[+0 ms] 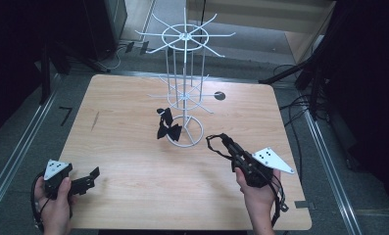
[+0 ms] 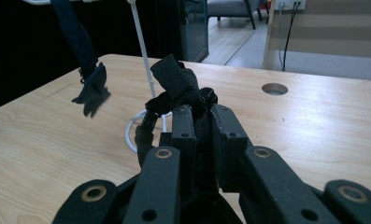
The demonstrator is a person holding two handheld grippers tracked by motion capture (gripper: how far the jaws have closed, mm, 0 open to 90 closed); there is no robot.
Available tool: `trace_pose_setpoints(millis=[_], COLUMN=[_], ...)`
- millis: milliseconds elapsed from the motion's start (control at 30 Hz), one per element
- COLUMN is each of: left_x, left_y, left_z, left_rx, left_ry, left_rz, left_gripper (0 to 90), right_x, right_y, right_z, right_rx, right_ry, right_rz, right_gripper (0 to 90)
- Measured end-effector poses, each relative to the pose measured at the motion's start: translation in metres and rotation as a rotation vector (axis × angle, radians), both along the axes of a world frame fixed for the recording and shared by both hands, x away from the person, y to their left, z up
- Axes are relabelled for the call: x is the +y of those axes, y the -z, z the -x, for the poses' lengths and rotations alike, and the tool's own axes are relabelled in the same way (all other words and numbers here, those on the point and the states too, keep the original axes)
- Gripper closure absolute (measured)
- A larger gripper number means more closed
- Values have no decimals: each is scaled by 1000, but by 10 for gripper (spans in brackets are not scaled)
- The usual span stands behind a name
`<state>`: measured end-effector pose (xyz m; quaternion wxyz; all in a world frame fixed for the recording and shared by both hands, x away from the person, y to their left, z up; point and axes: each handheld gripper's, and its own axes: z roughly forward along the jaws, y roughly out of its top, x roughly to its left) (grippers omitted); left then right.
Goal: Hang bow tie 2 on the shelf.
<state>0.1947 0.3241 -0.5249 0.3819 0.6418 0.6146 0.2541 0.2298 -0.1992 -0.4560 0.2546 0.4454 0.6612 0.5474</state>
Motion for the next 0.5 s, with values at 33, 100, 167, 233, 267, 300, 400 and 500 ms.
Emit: trace_pose_setpoints(millis=[33,100,167,233,267,300,400,500], left_x=[0,0,0,0,0,0,0,0], left_y=[0,0,0,0,0,0,0,0], left_z=[0,0,0,0,0,0,0,0], left_rx=[-1,-2,-1,0,0,0,1,3], left_ry=[-1,-1,-1,-1,1,2,1,3], left_rz=[1,0,0,-1,-1,-1,0,-2], left_gripper=[10,10,10,10,10,10,10,10], right_x=[1,1,4,4,5,5,7,9], right_y=[-2,-3,-8,-9,-11,-12,-18,-25], right_z=[0,-1,-2,-2,-2,-2,-3,-4], right_rx=[-4,-10,-19,-20,-23,-30,-37,-56], right_ry=[-1,-2,-7,-9,-12,-12,-13,-15], right_rz=[-1,-3,-2,-3,-3,-1,-6,-6], right_gripper=[814,814,814,814,814,814,814,814])
